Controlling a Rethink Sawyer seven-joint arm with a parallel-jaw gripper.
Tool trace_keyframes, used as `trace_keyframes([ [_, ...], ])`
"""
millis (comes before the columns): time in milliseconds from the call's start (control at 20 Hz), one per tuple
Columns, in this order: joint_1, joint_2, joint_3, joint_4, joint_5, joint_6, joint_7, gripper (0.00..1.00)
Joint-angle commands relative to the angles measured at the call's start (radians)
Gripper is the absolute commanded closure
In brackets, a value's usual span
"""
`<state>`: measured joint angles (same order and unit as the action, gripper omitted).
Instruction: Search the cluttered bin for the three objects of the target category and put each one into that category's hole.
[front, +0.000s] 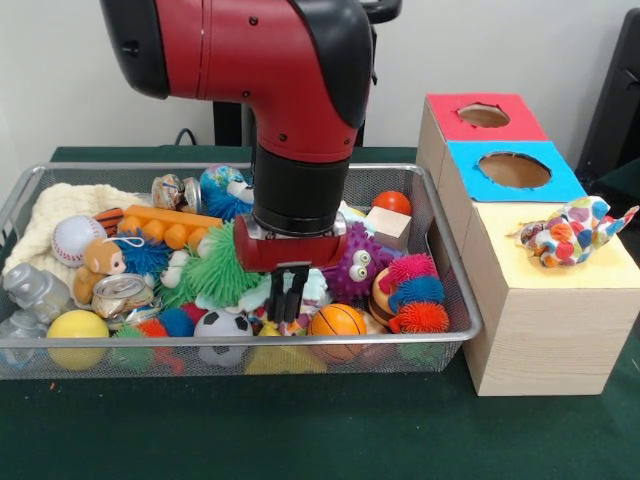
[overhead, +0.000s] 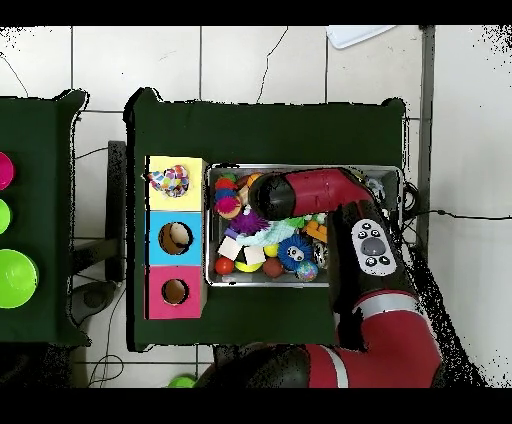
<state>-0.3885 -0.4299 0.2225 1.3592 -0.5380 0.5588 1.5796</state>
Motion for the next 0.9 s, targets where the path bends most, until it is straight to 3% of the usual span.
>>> trace_keyframes([
  [50,-0.026,0.035,0.041,0.063,0.006,0.059,-0.024,1.0],
  [650,-0.02,-0.087,0.039,0.135,0.053,0.159,-0.044,1.0],
  [700,-0.014,-0.088,0.035,0.131,0.046,0.169,-0.052,0.0],
  [900,-0.014,-0.078,0.041,0.127,0.04,0.115,-0.028,0.0],
])
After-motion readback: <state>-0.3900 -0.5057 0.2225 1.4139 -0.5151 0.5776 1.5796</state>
